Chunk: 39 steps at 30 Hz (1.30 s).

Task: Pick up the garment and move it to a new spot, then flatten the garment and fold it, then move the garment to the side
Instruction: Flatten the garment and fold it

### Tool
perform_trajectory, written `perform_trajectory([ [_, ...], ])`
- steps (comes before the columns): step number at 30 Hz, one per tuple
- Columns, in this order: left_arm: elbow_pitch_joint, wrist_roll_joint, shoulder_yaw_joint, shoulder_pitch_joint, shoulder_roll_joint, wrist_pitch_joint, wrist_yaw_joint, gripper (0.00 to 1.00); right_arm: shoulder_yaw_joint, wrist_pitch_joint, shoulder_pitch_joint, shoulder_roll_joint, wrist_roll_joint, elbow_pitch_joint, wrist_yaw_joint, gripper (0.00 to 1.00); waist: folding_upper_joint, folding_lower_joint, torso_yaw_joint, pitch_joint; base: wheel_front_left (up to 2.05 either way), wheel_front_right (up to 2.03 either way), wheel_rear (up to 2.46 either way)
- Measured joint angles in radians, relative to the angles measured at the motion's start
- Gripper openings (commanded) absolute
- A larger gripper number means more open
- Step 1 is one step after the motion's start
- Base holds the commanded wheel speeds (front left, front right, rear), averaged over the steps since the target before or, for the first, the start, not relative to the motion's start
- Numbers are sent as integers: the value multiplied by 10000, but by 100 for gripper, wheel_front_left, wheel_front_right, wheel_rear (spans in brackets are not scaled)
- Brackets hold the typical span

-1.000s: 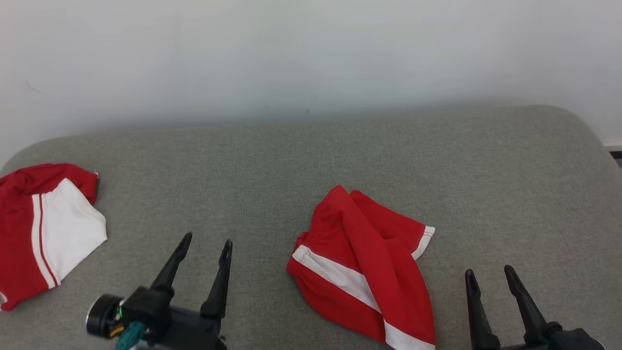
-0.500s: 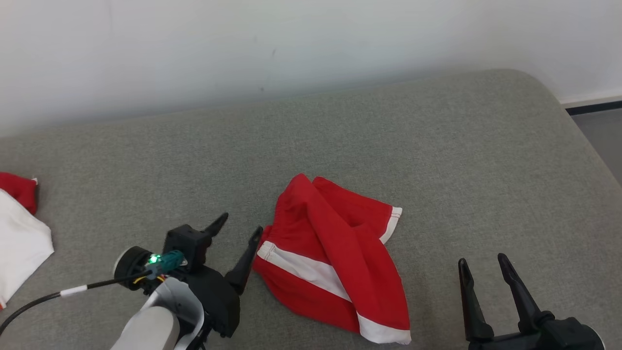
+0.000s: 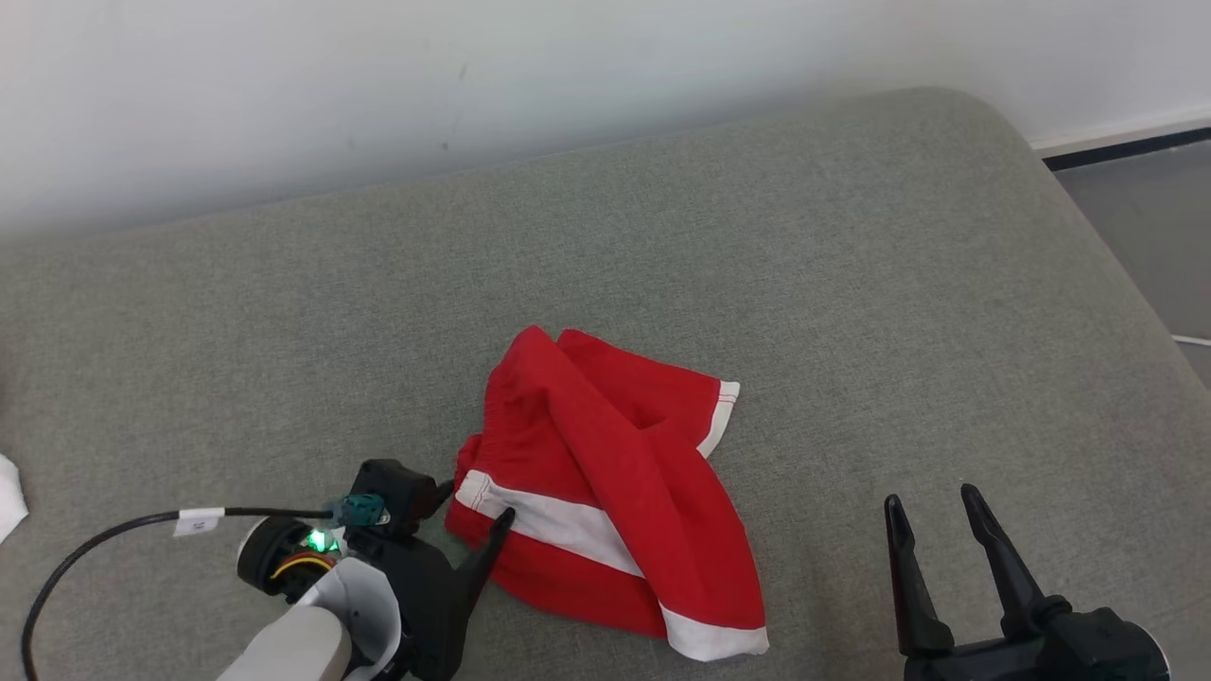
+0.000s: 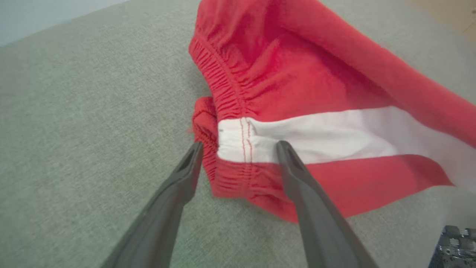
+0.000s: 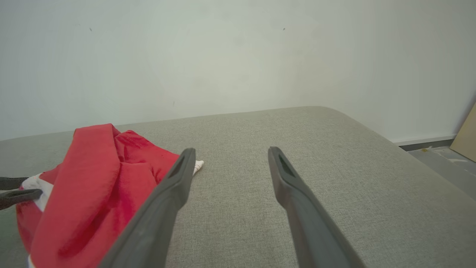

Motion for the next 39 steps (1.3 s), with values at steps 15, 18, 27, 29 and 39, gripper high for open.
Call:
perform_trajectory([
  [15, 803, -410, -313, -644, 58, -1455, 284, 0, -161, 0, 128, 8, -71, -6, 0, 100, 0, -1, 167, -113, 0, 0, 0],
  [18, 761, -426, -50, -615, 81, -2082, 577, 0, -194, 0, 168, -6, -77, 10, 0, 100, 0, -2, 470, -203, 0, 0, 0],
  [27, 280, -706, 245, 824, 199, -2886, 1327, 0, -196, -2, 305, -94, -94, 157, 0, 100, -1, -2, 1582, -529, 0, 0, 0],
  [29, 125, -832, 245, 1295, 190, -2974, 1417, 0, -215, -2, 313, -98, -92, 190, 0, 100, -1, -2, 1797, -600, 0, 0, 0],
  [39, -52, -1124, 73, 2738, -163, -3457, 1693, 100, -259, -2, 463, -119, -75, 349, 0, 100, -1, -2, 2375, -903, 0, 0, 0],
])
